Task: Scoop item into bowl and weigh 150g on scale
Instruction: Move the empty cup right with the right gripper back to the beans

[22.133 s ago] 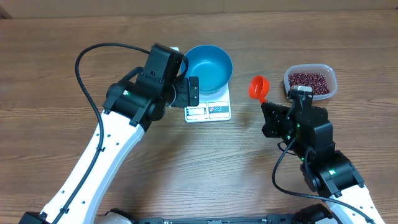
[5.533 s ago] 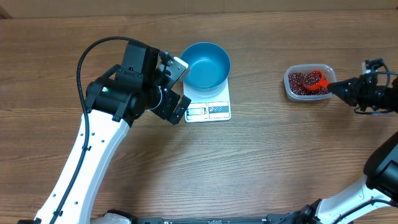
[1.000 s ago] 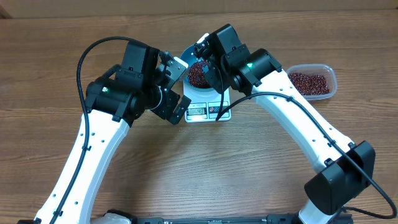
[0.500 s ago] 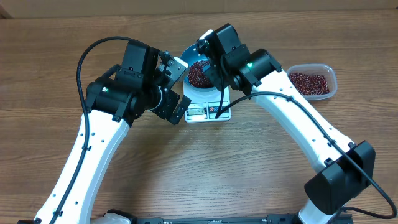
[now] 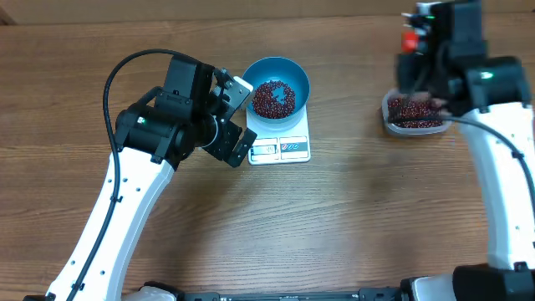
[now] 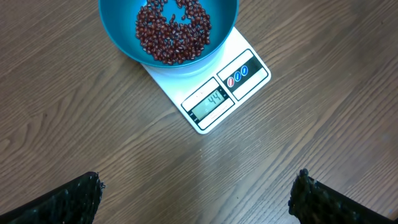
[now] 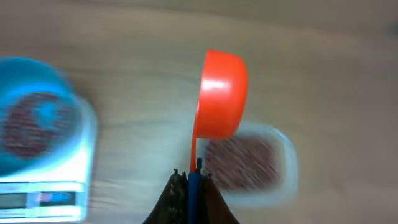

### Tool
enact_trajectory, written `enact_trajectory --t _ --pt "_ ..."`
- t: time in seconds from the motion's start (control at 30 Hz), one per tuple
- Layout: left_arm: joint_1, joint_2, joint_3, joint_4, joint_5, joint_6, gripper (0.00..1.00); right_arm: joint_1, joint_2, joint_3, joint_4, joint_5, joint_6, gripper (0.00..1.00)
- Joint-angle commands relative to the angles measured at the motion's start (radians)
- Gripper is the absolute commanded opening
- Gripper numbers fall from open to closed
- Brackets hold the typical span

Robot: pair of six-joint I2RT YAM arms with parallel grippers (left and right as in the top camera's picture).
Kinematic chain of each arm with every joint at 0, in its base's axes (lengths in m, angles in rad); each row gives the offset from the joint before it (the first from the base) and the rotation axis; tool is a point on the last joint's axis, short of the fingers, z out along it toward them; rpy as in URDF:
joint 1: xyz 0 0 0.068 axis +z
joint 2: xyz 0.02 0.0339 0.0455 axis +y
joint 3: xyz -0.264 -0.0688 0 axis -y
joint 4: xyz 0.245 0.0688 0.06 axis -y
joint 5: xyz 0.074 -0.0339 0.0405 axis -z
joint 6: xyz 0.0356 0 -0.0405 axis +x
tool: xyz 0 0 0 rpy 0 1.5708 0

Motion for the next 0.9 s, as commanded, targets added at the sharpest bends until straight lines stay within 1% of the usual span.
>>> enact_trajectory --t 0.0,0.23,0.53,0.77,0.87 --pt "-0.007 -0.008 0.015 0.000 0.015 0.026 1.00 -0.047 0.047 -0.053 -0.029 0.084 0.016 0.04" --pt "-0.007 -0.008 0.015 0.000 0.015 0.026 1.00 -0.065 0.117 -0.180 -0.014 0.173 0.005 0.04" --pt "-0.006 -0.008 0.015 0.000 0.015 0.026 1.00 -0.065 0.258 -0.200 0.009 0.278 0.009 0.04" --pt "-0.007 -0.008 0.015 0.000 0.015 0.026 1.00 -0.065 0.336 -0.200 0.032 0.261 -0.004 0.04" --pt "-0.007 -0.008 0.015 0.000 0.015 0.026 1.00 -0.065 0.366 -0.200 0.031 0.192 -0.043 0.04"
